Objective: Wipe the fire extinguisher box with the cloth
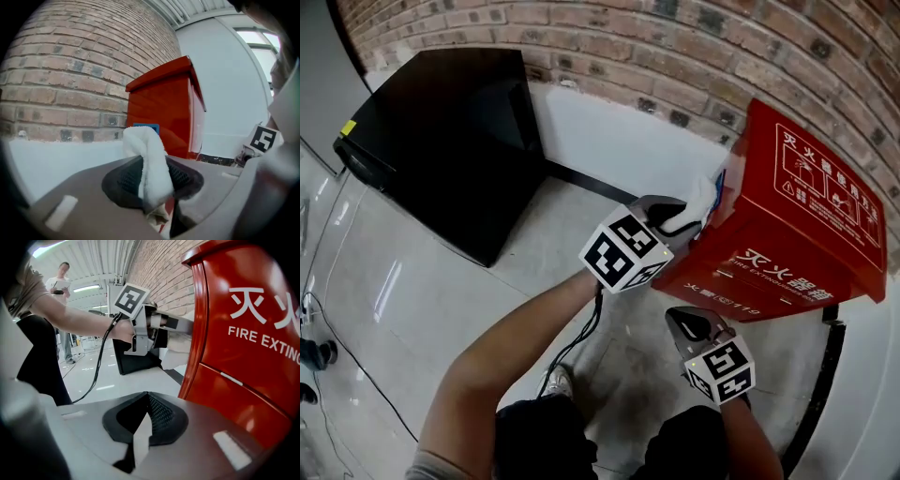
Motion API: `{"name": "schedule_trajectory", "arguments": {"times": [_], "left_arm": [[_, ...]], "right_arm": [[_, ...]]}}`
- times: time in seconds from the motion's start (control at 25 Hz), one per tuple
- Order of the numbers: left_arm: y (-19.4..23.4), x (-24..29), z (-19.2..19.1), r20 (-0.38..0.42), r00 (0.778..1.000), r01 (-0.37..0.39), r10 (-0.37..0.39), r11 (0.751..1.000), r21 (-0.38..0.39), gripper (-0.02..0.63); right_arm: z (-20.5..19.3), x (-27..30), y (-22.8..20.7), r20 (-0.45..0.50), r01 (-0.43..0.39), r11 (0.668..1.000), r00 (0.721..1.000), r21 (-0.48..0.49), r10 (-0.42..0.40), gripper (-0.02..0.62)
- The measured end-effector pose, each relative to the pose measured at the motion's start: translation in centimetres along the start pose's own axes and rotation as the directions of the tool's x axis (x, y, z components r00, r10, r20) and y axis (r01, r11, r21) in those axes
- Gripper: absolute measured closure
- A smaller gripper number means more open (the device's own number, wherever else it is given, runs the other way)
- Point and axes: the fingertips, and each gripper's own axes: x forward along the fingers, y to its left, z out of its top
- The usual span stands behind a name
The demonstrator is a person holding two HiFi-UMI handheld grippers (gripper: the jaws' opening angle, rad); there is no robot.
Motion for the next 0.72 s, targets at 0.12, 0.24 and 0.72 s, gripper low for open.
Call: {"name": "schedule_trajectory", "arguments": {"times": [0.12, 0.24, 0.72], "left_arm": [[-1.9, -1.6, -0.6, -0.013, 1.0, -0.011, 0.011, 1.0, -0.014, 0.488], [-3.6, -3.2, -1.2, -0.022, 1.0, -0.015, 0.014, 1.0, -0.013, 0.488], [-3.7, -1.2, -6.2, -0.049, 0.997, 0.055, -0.059, 0.996, -0.074, 0.485]], "right_arm": [[-0.6, -0.7, 0.6, 0.001, -0.013, 1.0, 1.0, -0.01, 0.013, 0.571], [-0.9, -1.1, 0.9, 0.008, -0.02, 1.0, 1.0, -0.023, 0.021, 0.571], [-2.3, 0.5, 1.5, -0.019, -0.072, 0.997, 0.997, -0.029, 0.071, 0.571]]}}
